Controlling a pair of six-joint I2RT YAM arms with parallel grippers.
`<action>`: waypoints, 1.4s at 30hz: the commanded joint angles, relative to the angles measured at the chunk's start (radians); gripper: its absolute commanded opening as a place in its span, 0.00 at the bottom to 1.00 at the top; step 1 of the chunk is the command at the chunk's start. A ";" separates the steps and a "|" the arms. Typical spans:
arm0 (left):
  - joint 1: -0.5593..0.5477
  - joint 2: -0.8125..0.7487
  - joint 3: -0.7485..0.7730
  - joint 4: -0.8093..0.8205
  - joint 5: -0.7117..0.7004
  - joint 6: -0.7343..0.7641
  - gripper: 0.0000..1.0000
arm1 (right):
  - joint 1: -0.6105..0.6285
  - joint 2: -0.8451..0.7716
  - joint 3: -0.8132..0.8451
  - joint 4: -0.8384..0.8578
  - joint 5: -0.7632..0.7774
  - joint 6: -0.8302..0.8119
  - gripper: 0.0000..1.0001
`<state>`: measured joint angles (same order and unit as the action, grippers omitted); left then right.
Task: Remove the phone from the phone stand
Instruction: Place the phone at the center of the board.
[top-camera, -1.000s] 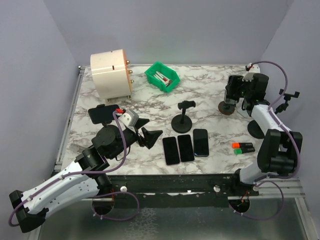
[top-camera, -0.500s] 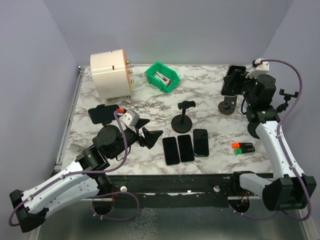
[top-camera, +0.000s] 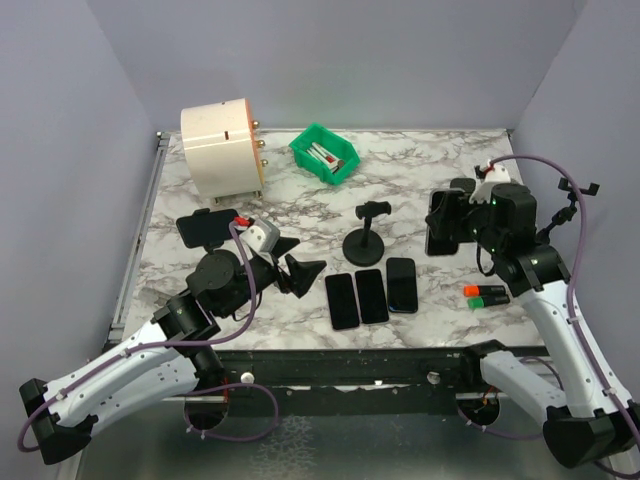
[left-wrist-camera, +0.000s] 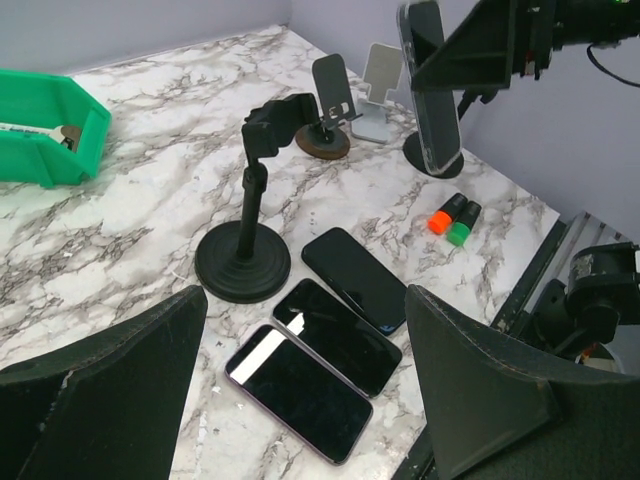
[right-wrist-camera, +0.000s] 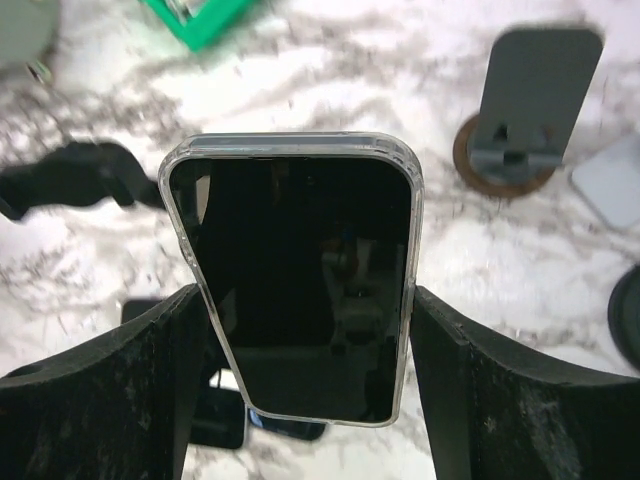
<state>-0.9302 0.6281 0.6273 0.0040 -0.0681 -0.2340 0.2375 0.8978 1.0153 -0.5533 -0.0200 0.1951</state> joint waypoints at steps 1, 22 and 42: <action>0.005 0.001 0.005 -0.024 -0.035 0.019 0.82 | 0.002 -0.023 -0.064 -0.131 -0.042 0.035 0.35; 0.005 0.007 0.008 -0.035 -0.037 0.014 0.82 | -0.013 0.245 -0.221 0.014 0.119 0.111 0.38; 0.005 -0.002 0.010 -0.024 0.010 -0.001 0.82 | -0.106 0.450 -0.265 0.117 0.038 0.107 0.37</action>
<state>-0.9295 0.6415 0.6273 -0.0254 -0.0921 -0.2260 0.1326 1.3277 0.7547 -0.4755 0.0704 0.2996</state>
